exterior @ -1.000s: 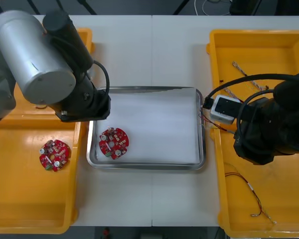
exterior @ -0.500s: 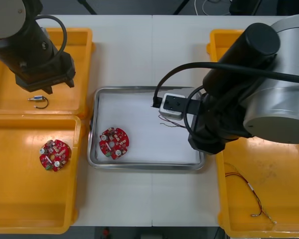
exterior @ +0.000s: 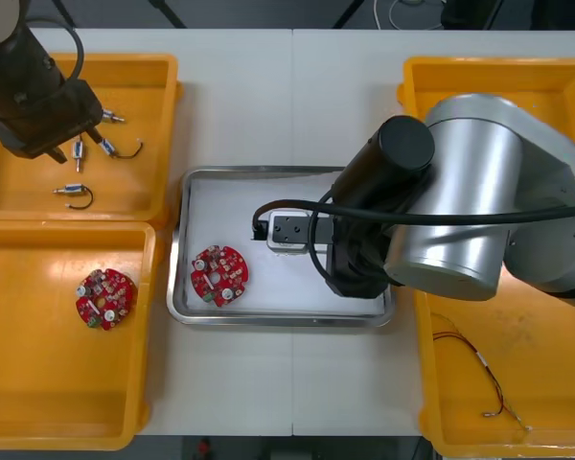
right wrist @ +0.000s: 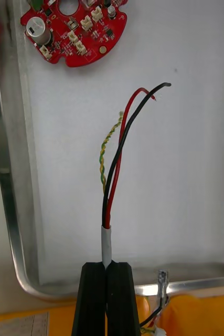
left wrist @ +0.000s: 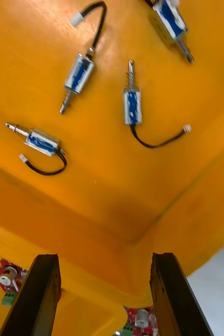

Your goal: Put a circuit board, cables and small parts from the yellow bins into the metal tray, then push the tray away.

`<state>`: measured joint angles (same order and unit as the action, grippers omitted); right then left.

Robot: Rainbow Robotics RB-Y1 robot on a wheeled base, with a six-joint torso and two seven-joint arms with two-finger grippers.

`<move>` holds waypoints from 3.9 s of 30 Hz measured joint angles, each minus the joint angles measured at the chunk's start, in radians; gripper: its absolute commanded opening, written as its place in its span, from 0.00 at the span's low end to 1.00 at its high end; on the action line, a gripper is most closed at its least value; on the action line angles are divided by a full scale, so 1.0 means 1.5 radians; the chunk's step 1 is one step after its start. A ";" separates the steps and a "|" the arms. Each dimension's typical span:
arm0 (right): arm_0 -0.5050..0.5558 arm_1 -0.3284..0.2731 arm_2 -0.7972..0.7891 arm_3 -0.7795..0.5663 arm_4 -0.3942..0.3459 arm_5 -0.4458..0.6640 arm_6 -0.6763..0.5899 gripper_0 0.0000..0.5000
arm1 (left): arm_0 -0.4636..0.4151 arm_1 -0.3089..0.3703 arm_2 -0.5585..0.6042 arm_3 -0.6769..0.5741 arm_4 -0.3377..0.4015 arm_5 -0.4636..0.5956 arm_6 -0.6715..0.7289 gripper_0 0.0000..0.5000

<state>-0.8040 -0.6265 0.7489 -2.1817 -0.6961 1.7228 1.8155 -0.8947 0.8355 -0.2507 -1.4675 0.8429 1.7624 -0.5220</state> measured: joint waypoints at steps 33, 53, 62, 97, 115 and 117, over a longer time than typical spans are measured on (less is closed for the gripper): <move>-0.001 0.011 0.119 0.185 0.003 -0.134 0.000 1.00 | -0.002 -0.032 0.002 0.264 -0.099 -0.136 0.000 1.00; 0.012 0.064 -0.154 0.036 -0.005 0.128 0.000 1.00 | -0.005 -0.068 -0.007 0.330 -0.102 -0.198 0.000 1.00; 0.057 0.064 -0.294 -0.052 -0.014 0.129 -0.010 1.00 | -0.005 -0.068 -0.028 0.344 -0.102 -0.200 0.000 1.00; 0.048 0.022 -0.539 0.253 0.055 0.129 -0.048 1.00 | -0.006 -0.072 -0.040 0.357 -0.091 -0.221 0.000 0.00; -0.074 0.022 -0.548 0.544 0.154 0.077 0.028 1.00 | -0.008 -0.072 0.021 0.234 -0.109 -0.084 0.000 0.00; -0.078 0.022 -0.548 0.558 0.160 0.056 0.056 1.00 | -0.008 -0.072 0.026 0.200 -0.109 -0.060 0.000 0.00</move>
<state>-0.9204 -0.5928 -0.0734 -1.3443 -0.4560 1.8066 1.8991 -0.9061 0.7279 -0.2119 -1.1677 0.6801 1.6717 -0.5224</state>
